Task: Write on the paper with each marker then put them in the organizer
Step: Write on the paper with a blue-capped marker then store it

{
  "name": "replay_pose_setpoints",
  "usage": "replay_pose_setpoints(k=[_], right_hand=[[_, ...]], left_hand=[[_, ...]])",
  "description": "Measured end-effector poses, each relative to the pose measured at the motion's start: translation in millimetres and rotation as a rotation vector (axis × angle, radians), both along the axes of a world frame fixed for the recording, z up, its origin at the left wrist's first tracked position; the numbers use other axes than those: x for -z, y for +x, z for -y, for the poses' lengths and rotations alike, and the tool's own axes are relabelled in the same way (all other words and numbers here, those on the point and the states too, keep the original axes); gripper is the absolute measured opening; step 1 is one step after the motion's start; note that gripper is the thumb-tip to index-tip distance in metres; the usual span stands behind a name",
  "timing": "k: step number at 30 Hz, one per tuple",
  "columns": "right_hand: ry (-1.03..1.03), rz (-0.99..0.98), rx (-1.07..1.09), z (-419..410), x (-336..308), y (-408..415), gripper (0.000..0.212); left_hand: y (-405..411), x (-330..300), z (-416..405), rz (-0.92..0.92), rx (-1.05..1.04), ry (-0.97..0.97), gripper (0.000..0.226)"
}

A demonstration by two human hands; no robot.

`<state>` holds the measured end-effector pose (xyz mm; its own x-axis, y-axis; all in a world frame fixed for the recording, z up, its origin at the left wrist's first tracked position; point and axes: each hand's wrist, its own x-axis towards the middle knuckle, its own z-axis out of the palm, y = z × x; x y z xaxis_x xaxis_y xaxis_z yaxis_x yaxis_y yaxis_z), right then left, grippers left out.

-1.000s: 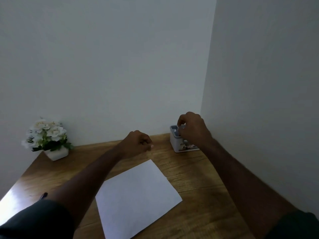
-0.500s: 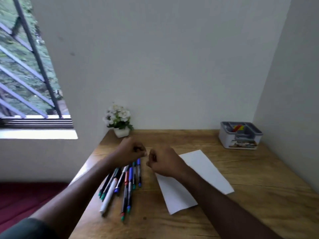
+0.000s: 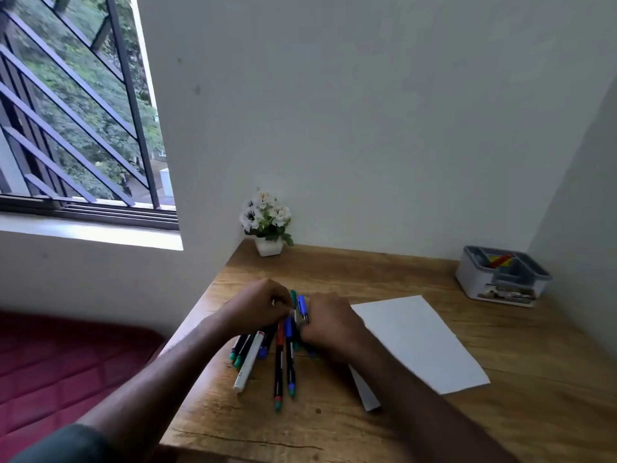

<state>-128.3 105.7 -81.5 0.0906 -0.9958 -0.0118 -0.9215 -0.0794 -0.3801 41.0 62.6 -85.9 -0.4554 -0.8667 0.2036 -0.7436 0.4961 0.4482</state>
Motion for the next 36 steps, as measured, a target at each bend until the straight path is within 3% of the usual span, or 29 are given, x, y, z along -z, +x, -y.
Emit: replay_pose_setpoints(k=[4, 9, 11, 14, 17, 19, 25, 32, 36], right_hand=[[-0.053, -0.032, 0.026, -5.5, -1.3, 4.0, 0.022], [-0.304, 0.010, 0.045, -12.5, -14.6, -18.4, 0.021], [-0.353, 0.098, -0.009, -15.3, -17.0, -31.7, 0.017], [-0.372, 0.319, -0.056, -18.3, -19.2, -51.8, 0.009], [-0.268, 0.929, -0.052, -23.6, -23.3, -73.5, 0.007], [-0.197, 1.172, -0.116, -27.3, -22.3, -79.6, 0.014], [-0.282, 1.042, -0.082, -23.6, -11.6, -73.3, 0.030], [-0.220, 1.340, -0.137, -21.3, 4.3, -81.6, 0.031], [-0.277, 1.627, -0.069, -14.8, -4.0, -104.0, 0.026]], left_hand=[[-2.5, 2.9, 1.7, -0.013, 0.012, -0.045, 0.004], [-0.6, 4.3, 5.9, -0.070, -0.015, -0.126, 0.051], [-3.0, 3.1, 5.7, -0.073, 0.012, -0.166, 0.046], [-13.8, -3.2, 2.3, -0.117, 0.105, -0.147, 0.026], [-28.2, -7.1, -6.6, -0.153, 0.182, -0.144, 0.017], [-38.8, -9.7, -14.5, -0.172, 0.198, -0.143, 0.016], [-66.6, -20.0, -34.7, -0.304, 0.352, -0.044, 0.017], [-66.3, -28.6, -35.3, -0.339, 0.402, 0.144, 0.018], [-61.8, -27.2, -28.8, -0.332, 0.413, 0.235, 0.028]])
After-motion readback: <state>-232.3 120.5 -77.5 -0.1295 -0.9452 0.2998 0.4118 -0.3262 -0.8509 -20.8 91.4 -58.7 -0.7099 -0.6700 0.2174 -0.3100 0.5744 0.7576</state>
